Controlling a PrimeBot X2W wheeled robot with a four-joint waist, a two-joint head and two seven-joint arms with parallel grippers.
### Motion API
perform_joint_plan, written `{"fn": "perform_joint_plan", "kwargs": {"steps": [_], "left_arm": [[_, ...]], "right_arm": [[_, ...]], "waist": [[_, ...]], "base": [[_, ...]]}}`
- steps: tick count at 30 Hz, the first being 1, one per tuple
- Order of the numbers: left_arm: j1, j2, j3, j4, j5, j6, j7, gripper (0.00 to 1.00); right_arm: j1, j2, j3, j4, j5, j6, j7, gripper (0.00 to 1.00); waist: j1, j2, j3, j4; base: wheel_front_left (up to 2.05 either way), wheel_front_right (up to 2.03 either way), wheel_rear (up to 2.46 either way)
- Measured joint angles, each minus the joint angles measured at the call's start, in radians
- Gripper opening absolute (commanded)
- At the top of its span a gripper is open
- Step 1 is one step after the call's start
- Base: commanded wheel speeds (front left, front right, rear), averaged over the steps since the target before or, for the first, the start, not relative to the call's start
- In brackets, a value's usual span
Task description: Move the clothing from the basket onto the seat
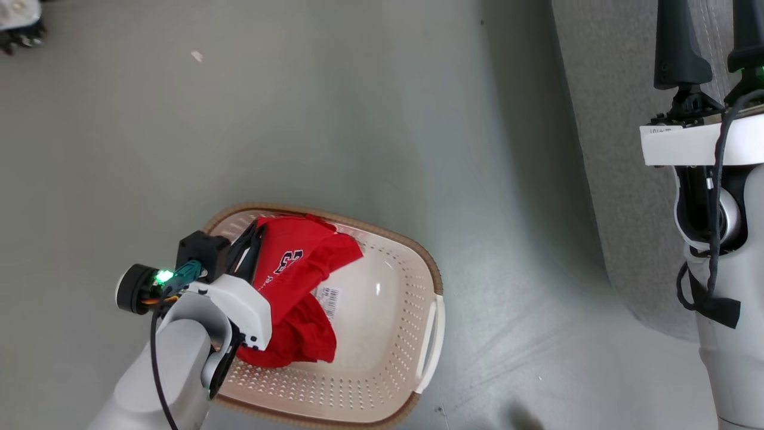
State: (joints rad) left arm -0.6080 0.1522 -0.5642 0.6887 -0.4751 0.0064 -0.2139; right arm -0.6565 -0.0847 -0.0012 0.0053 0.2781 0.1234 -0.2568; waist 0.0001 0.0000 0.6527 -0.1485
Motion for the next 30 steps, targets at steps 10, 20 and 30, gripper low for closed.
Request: {"fn": "perform_joint_plan", "kwargs": {"steps": [10, 20, 30], "left_arm": [[0.055, -0.010, 0.070, -0.068, -0.069, -0.002, -0.027, 0.00], [0.089, 0.002, 0.147, -0.151, -0.106, -0.010, -0.034, 0.00], [0.138, 0.016, 0.253, -0.272, -0.113, -0.014, -0.034, 0.00]], "right_arm": [[0.051, -0.027, -0.020, 0.023, -0.015, 0.000, 0.000, 1.00], [0.119, -0.047, -0.051, 0.039, -0.016, 0.000, 0.000, 1.00], [0.201, -0.052, -0.077, 0.054, -0.015, 0.000, 0.000, 1.00]], "waist": [[0.0000, 0.0000, -0.089, 0.060], [0.0000, 0.0000, -0.185, 0.107], [0.0000, 0.0000, -0.280, 0.140]], "base": [[0.00, 0.00, 0.00], [0.00, 0.00, 0.00], [0.00, 0.00, 0.00]]}}
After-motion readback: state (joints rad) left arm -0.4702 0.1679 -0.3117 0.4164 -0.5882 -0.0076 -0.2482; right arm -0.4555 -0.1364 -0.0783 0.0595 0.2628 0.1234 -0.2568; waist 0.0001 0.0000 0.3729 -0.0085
